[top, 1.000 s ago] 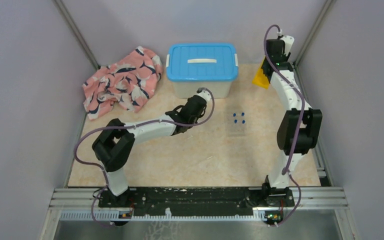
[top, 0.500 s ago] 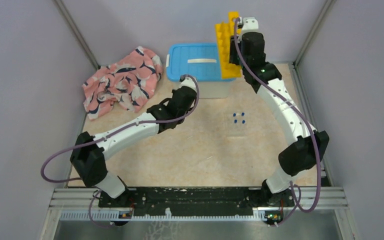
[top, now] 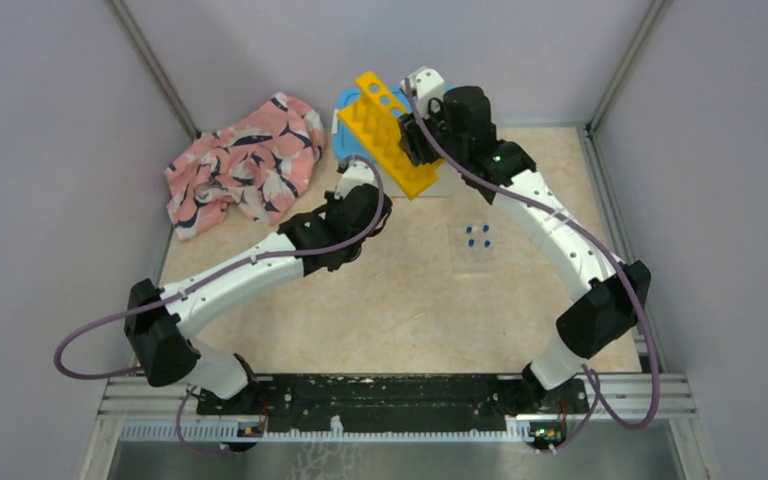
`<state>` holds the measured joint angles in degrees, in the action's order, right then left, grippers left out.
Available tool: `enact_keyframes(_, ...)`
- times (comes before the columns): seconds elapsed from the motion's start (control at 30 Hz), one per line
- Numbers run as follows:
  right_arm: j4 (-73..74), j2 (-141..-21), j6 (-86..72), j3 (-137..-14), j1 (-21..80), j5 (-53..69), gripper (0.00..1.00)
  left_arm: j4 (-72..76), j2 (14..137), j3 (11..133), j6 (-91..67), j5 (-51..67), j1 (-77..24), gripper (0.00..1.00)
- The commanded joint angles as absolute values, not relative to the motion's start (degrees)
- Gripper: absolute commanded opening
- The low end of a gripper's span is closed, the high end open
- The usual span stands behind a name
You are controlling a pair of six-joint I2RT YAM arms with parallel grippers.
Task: Organize the chemistry lab equipment
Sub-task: Place the test tube rack at the center of the board.
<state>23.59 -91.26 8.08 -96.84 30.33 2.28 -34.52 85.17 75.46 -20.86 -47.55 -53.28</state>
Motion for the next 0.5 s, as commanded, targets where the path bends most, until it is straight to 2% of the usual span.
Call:
enact_keyframes(0.0,21.8,-87.4,11.7,-96.7,32.5,11.0,0.00,-41.1,82.8,78.0,-25.7,-51.8,-54.4,0.00)
enact_keyframes(0.47,28.9,-90.3,13.0,-94.0,37.0,20.5,0.00,-47.4,81.0,77.8,-31.8,-53.6,-55.6,0.00)
